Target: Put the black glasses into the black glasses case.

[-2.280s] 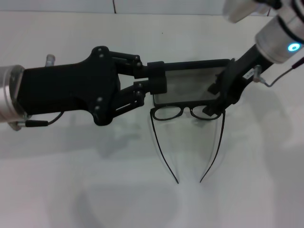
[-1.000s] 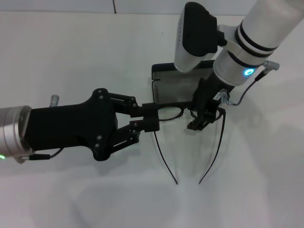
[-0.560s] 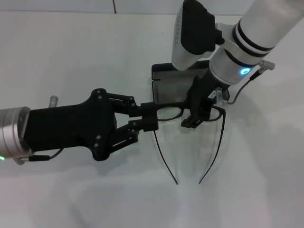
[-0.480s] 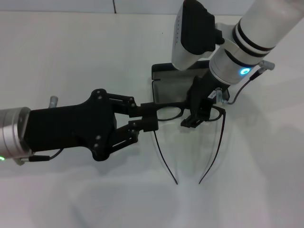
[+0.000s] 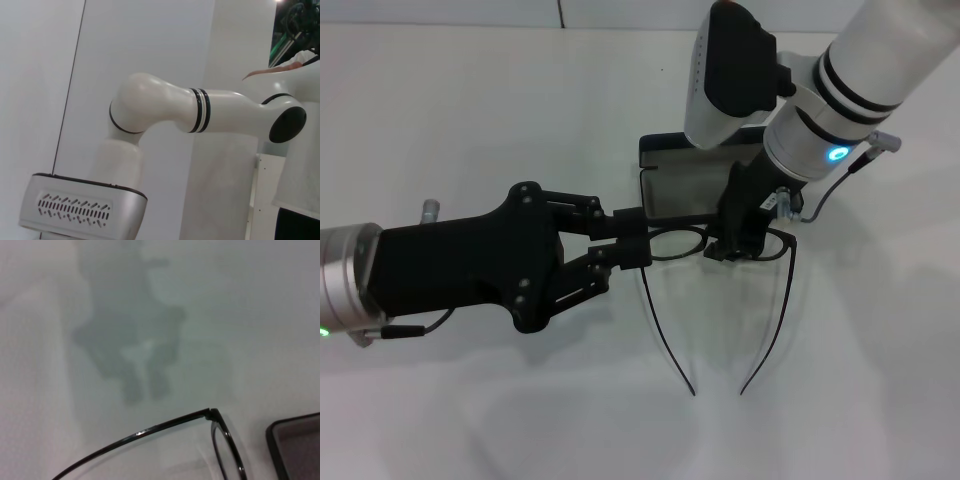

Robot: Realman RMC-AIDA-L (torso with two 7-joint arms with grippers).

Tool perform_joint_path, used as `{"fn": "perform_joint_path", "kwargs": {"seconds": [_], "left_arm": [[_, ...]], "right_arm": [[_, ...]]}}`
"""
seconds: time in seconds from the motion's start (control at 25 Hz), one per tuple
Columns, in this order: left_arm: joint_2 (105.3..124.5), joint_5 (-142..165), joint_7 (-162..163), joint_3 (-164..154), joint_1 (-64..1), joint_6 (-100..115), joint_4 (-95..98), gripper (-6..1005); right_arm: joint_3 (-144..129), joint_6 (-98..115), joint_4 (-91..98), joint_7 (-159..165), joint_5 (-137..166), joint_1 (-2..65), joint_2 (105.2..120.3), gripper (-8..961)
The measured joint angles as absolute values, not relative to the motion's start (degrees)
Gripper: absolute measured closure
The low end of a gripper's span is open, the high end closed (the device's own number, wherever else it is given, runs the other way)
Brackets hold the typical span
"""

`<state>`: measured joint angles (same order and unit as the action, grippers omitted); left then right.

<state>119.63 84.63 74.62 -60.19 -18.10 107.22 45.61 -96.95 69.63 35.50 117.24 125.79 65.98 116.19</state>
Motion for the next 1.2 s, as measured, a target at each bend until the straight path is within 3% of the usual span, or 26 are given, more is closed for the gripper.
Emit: {"fn": "perform_joint_path", "kwargs": {"seconds": [0.16,0.4,0.68,1.0,1.2], "left_arm": [[119.61,84.6,74.6,-60.2,-18.1,107.2,45.6,885],[119.61,84.5,74.6,-60.2,-18.1,107.1,45.4,891],[119.41,82.8,74.5,-60.1,-17.4,107.5,44.9,898],[119.71,81.1,74.3,-61.1,-17.7,110.6,44.9,906],[119.65,75.0,72.3,-66.0,-18.4,112.4,44.9,911]], "right_arm": [[-96.9,69.5,35.8,117.3,125.8,65.4,116.19,725],[-96.9,69.2,38.1,117.2,126.2,63.5,116.18,837],[-96.3,71.3,47.7,118.5,126.5,57.4,115.86,853],[-84.6,76.8,74.9,118.0,121.8,36.0,115.88,853],[-76.6,77.4,76.6,106.6,101.9,26.0,115.87,854]]}}
